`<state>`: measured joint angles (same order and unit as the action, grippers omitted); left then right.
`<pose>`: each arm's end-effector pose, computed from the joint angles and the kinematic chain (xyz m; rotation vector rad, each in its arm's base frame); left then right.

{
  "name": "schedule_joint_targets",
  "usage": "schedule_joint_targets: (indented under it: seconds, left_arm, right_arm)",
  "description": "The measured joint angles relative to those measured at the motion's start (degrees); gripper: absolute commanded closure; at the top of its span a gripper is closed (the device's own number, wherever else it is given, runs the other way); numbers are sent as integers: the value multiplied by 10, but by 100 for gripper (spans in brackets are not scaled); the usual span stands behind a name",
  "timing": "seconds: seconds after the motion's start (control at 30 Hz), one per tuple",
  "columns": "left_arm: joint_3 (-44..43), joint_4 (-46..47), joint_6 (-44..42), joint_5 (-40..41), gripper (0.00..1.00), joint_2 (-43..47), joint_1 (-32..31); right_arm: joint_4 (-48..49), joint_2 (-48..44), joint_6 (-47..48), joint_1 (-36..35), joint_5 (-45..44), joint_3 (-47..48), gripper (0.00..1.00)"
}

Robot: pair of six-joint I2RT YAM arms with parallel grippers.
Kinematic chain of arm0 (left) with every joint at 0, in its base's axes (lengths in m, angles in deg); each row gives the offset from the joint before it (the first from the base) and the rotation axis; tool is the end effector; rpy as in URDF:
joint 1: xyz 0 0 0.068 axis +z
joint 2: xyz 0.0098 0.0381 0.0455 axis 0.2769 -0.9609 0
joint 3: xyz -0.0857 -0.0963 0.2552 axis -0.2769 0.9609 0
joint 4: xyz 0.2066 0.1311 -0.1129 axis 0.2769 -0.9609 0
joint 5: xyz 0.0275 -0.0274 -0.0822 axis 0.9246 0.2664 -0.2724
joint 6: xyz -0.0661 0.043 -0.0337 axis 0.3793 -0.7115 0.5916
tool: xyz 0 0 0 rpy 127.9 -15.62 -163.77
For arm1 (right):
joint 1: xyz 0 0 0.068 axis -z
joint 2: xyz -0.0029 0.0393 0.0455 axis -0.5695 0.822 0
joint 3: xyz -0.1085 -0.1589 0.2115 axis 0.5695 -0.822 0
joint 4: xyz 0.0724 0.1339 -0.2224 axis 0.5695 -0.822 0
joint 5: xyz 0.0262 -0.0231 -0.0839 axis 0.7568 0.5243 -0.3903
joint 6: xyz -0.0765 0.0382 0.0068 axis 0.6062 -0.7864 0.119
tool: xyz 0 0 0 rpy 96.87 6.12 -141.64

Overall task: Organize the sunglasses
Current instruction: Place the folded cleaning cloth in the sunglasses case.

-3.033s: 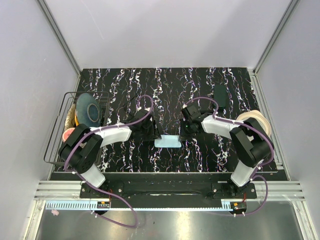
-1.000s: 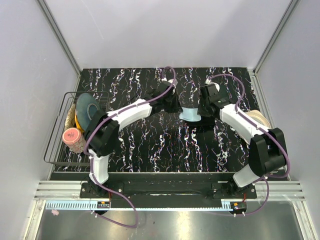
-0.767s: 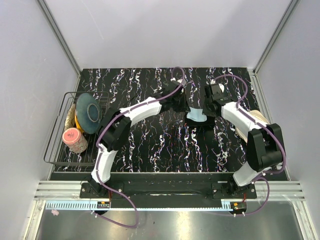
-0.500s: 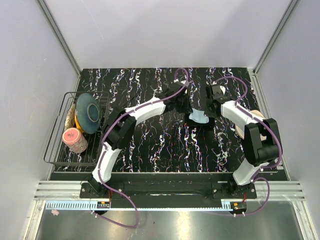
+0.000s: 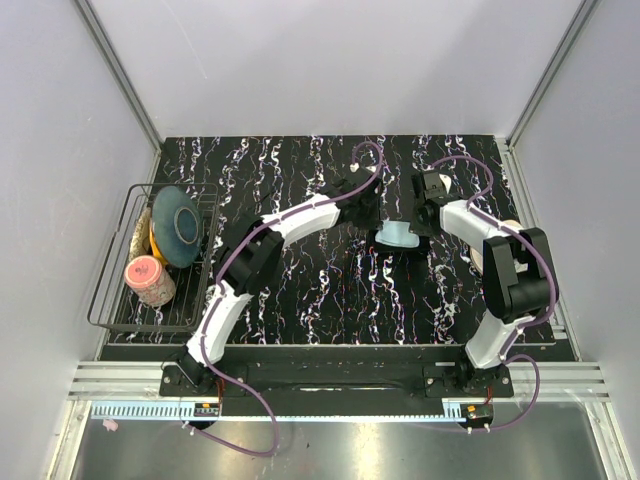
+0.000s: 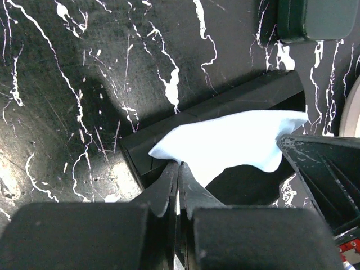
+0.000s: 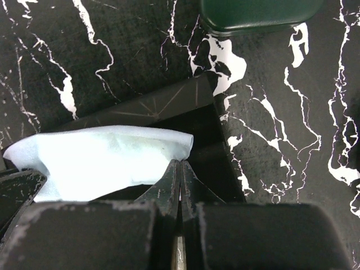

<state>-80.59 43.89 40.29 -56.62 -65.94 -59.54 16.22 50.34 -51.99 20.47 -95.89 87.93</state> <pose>0.4064 -0.3935 0.1576 0.1046 2.5373 -0.7398 0.3793 0.0784 0.1667 0.2704 2.5467 -0.0598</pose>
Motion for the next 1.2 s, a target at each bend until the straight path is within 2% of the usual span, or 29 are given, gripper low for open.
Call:
schedule_joint_targets:
  seconds: [0.5, 0.87, 1.03, 1.2]
  left_arm:
    - [-14, -17, -1, 10, 90, -11, -3]
    - [-20, -19, -7, 20, 69, -12, -8]
    - [-21, -19, -11, 23, 64, -12, -12]
    - [-21, -32, -28, 68, 60, -12, -22]
  right_arm:
    - [38, 22, 4, 5, -13, 0, 100]
    - [58, 33, 15, 6, -22, 0, 100]
    - [63, 33, 15, 6, -22, 0, 100]
    - [67, 33, 15, 6, -22, -1, 100]
